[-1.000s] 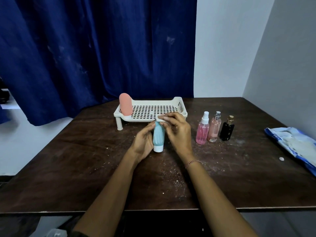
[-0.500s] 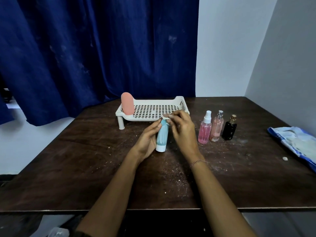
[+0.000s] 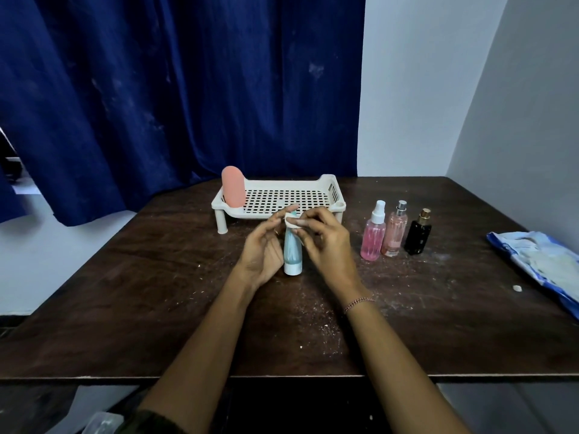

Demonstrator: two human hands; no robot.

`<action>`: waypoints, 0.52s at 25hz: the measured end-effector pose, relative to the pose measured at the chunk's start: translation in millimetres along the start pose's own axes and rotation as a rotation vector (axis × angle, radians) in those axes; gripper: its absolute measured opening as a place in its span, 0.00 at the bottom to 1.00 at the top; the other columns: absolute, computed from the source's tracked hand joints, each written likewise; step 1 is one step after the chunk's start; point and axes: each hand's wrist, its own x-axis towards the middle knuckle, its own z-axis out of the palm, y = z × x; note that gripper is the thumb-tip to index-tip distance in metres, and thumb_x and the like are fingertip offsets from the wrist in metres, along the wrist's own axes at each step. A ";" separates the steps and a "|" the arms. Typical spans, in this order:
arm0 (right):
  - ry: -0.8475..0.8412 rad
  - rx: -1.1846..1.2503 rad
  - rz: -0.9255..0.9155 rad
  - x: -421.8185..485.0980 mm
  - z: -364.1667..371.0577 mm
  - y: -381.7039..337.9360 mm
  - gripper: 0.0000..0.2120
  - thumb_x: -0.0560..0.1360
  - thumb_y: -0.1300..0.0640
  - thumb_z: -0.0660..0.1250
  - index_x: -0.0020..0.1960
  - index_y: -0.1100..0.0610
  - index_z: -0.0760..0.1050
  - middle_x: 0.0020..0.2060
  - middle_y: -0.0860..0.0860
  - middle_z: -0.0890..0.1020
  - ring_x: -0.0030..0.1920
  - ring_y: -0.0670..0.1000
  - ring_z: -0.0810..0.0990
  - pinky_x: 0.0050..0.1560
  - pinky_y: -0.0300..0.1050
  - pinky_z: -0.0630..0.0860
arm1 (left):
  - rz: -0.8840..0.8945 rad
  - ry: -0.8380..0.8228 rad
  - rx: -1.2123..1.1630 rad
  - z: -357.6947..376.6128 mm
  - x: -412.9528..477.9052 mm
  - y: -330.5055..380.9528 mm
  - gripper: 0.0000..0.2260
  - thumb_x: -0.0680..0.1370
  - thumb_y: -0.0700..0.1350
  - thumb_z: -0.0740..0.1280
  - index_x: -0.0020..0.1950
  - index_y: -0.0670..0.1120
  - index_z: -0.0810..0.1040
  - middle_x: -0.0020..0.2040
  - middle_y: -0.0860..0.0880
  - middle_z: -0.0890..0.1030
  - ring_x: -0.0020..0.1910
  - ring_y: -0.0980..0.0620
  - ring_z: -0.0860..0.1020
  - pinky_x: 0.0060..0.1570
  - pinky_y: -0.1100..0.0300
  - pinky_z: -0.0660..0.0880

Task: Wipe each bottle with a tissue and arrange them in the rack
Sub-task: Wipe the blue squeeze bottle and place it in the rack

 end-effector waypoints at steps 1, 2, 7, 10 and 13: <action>-0.004 -0.002 -0.008 -0.7 0.9 -1.1 0.08 0.73 0.66 0.68 0.51 0.64 0.80 0.46 0.53 0.77 0.49 0.49 0.76 0.51 0.42 0.77 | -0.002 0.016 -0.030 0.2 -0.3 1.2 0.16 0.75 0.43 0.58 0.62 0.42 0.74 0.52 0.45 0.81 0.51 0.52 0.79 0.51 0.59 0.78; -0.005 -0.010 -0.018 -1.1 1.2 -2.1 0.08 0.72 0.66 0.68 0.51 0.64 0.80 0.46 0.54 0.77 0.49 0.50 0.76 0.52 0.43 0.76 | 0.000 0.031 -0.042 0.4 -0.4 1.9 0.16 0.76 0.44 0.58 0.61 0.41 0.74 0.50 0.45 0.82 0.50 0.52 0.80 0.49 0.60 0.78; -0.063 -0.126 -0.103 -3.8 3.7 -3.3 0.07 0.72 0.66 0.69 0.50 0.64 0.80 0.46 0.55 0.76 0.50 0.51 0.75 0.52 0.36 0.73 | 0.043 0.098 0.000 -1.8 3.4 -0.8 0.14 0.76 0.43 0.61 0.60 0.42 0.72 0.49 0.46 0.79 0.47 0.54 0.80 0.49 0.62 0.78; -0.113 -0.241 -0.125 -7.0 6.4 -4.9 0.08 0.73 0.62 0.68 0.51 0.63 0.80 0.48 0.54 0.76 0.50 0.51 0.73 0.50 0.38 0.73 | 0.050 0.136 0.003 -3.5 4.9 0.8 0.13 0.75 0.44 0.61 0.58 0.42 0.72 0.47 0.45 0.76 0.43 0.54 0.79 0.45 0.62 0.78; -0.083 -0.320 -0.130 -7.7 6.2 -7.3 0.09 0.73 0.60 0.67 0.52 0.61 0.80 0.49 0.53 0.78 0.50 0.51 0.72 0.47 0.40 0.73 | 0.072 0.149 0.056 -0.2 3.4 1.9 0.07 0.77 0.41 0.60 0.53 0.44 0.74 0.45 0.46 0.77 0.42 0.55 0.79 0.44 0.63 0.78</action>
